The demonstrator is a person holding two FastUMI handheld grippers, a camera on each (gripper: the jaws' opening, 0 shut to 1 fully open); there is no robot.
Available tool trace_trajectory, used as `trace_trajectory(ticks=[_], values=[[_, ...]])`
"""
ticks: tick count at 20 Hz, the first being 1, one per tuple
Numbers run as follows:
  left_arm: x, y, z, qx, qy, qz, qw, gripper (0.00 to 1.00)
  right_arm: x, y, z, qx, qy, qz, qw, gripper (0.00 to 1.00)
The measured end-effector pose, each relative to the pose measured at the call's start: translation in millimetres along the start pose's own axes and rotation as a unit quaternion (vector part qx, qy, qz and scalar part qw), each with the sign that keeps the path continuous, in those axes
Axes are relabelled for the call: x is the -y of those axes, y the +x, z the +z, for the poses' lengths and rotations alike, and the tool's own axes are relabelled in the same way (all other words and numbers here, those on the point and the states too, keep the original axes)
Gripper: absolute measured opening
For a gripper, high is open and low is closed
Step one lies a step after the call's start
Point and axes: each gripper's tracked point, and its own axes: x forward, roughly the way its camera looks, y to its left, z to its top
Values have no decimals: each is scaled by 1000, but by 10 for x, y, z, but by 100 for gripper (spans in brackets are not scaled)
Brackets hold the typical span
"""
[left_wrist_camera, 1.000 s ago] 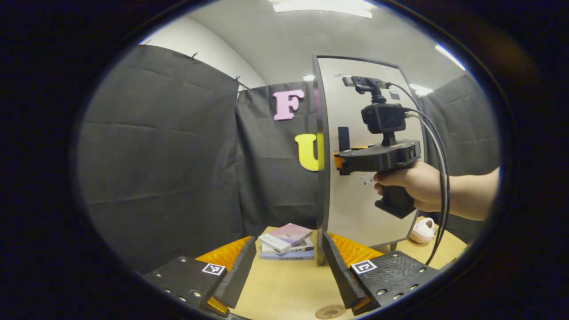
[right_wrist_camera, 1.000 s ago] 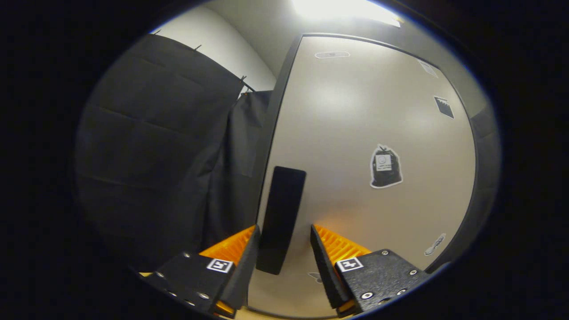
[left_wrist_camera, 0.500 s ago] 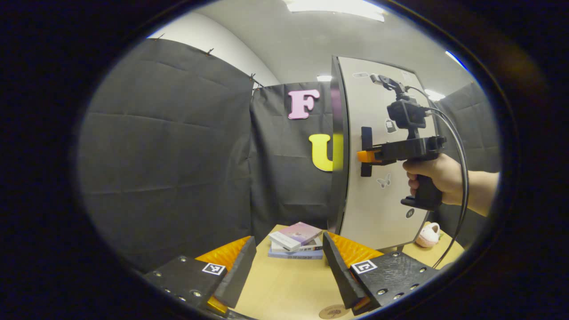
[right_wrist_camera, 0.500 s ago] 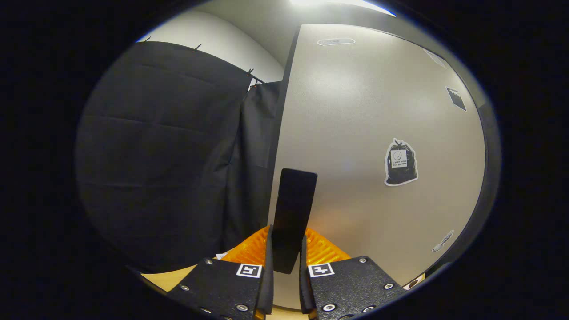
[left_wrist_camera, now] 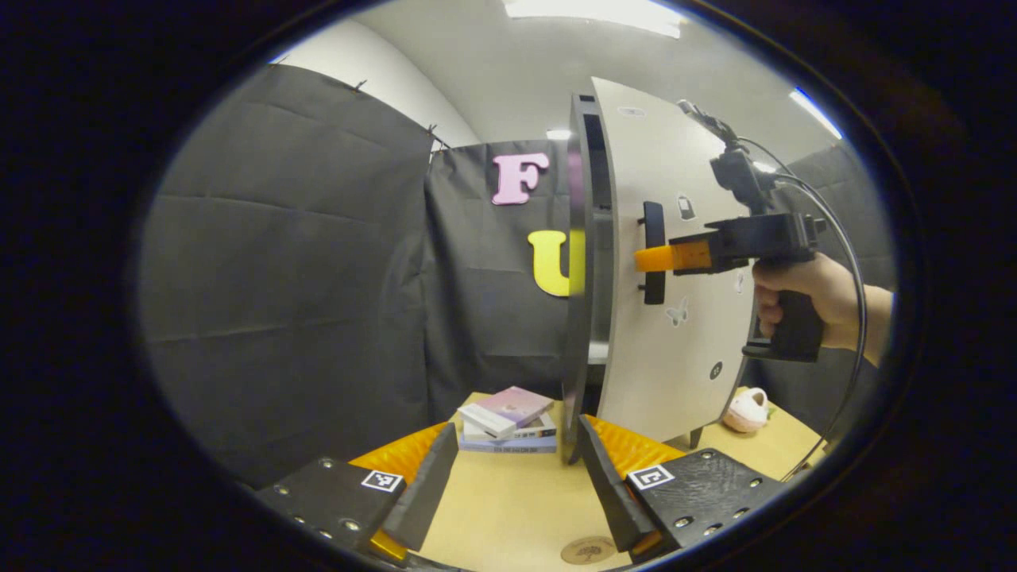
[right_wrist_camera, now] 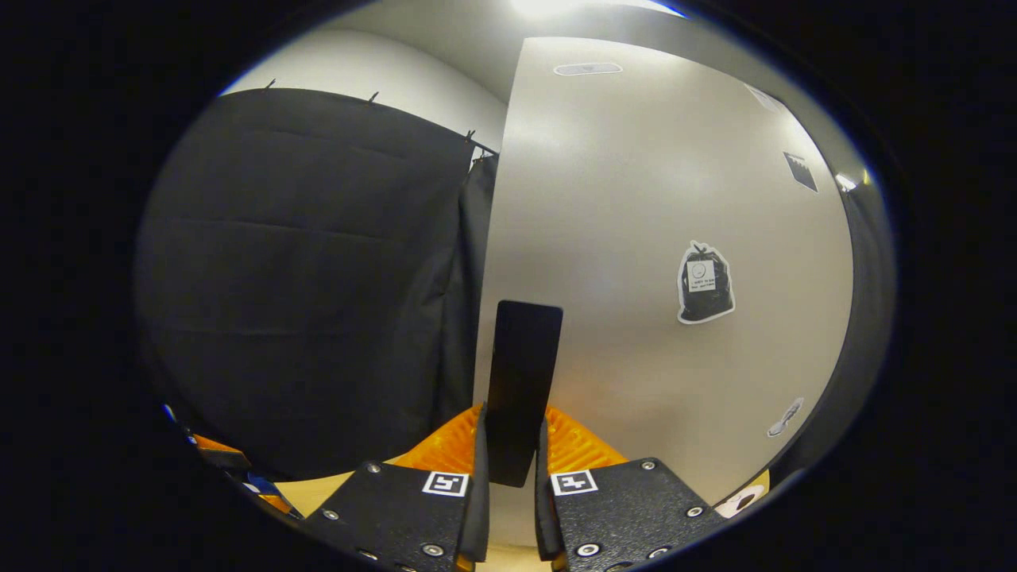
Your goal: Open the cabinet door with the right hand, grasp the bottle in the cabinet with the left hand and place it on the coaster, then close the cabinet door with the right hand.
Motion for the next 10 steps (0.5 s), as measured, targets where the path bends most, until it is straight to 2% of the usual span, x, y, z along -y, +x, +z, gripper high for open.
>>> trace_trajectory(ticks=[2,4,5,7,8,9,10], values=[[57,-1,5,-3,1,-5,1000,87,33,-29,-14,-4,4,12,1000,24],[87,-13,47,0,15,-4,1000,93,55,-130,3,-7,1,24,1000,24],[74,-37,77,3,22,2,1000,87,42,-144,-5,-11,-4,31,999,24],[129,-93,137,8,20,9,1000,87,37,-190,-31,-19,-2,43,999,24],[179,-123,135,6,18,9,1000,93,44,-251,-34,-22,0,50,999,24],[221,-144,154,7,19,8,1000,93,52,-317,-25,-22,-3,58,998,24],[268,-167,178,7,25,7,1000,87,51,-367,-6,-19,-6,68,998,23]])
